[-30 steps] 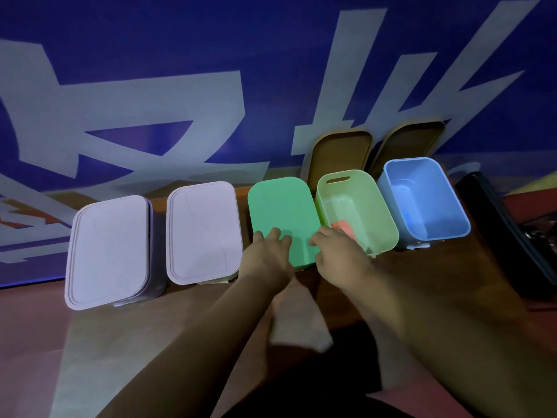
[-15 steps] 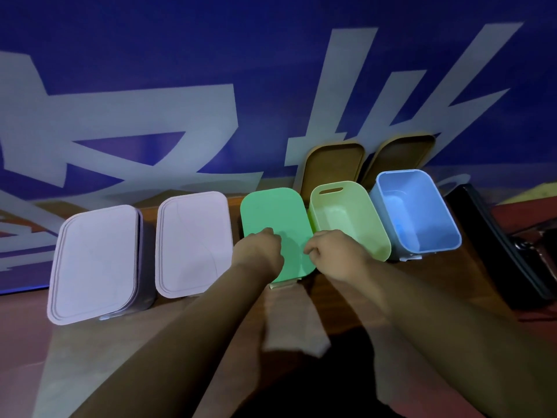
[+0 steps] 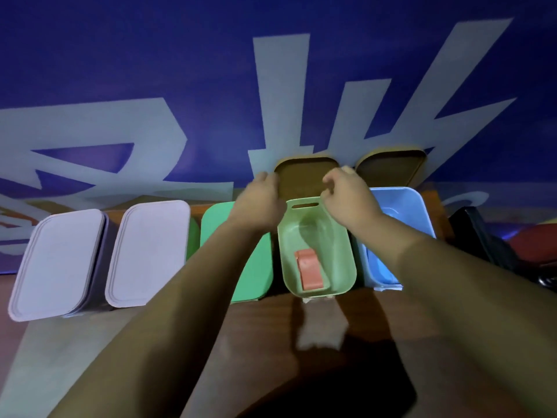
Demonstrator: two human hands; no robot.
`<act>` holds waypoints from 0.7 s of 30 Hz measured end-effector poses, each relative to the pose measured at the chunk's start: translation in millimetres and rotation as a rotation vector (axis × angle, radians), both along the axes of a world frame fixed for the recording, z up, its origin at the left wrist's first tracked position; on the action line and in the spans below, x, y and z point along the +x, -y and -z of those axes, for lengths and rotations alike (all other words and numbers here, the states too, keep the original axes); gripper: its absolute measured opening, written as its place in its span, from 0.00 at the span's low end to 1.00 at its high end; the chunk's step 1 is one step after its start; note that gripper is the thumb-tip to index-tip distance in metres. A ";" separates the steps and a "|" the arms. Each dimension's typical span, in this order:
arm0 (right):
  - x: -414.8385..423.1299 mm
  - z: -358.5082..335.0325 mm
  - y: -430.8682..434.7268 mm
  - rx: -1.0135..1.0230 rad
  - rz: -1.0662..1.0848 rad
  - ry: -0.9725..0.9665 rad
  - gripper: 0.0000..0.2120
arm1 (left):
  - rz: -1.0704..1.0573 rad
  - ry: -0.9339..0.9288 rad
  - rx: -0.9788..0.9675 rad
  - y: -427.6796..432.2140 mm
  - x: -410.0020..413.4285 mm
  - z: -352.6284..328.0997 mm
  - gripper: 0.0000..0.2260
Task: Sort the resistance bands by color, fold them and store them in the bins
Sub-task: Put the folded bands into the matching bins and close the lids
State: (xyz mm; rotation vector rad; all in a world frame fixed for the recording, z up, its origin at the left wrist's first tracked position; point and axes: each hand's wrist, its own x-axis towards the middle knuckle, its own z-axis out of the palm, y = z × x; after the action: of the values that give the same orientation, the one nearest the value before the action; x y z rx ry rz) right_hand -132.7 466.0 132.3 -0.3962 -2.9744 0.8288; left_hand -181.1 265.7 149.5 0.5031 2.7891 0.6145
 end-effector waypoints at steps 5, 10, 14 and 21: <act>-32.2 -6.1 -36.7 0.008 -0.019 0.054 0.23 | -0.091 -0.056 0.034 -45.9 -25.4 -3.4 0.23; -42.4 0.8 -47.4 -0.008 -0.091 0.009 0.20 | -0.197 -0.113 -0.002 -57.1 -28.0 10.0 0.16; -32.3 8.6 -52.5 0.011 -0.144 -0.055 0.13 | -0.194 -0.135 0.015 -46.9 -20.5 12.3 0.11; 38.4 7.2 -37.1 0.074 -0.173 -0.179 0.07 | -0.092 -0.236 0.029 -17.4 42.3 6.3 0.10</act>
State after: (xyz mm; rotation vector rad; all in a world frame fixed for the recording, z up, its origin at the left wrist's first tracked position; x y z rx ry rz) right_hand -94.4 503.1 125.1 -0.0583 -2.8897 0.7216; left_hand -138.7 283.1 143.2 0.4844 3.0448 0.6548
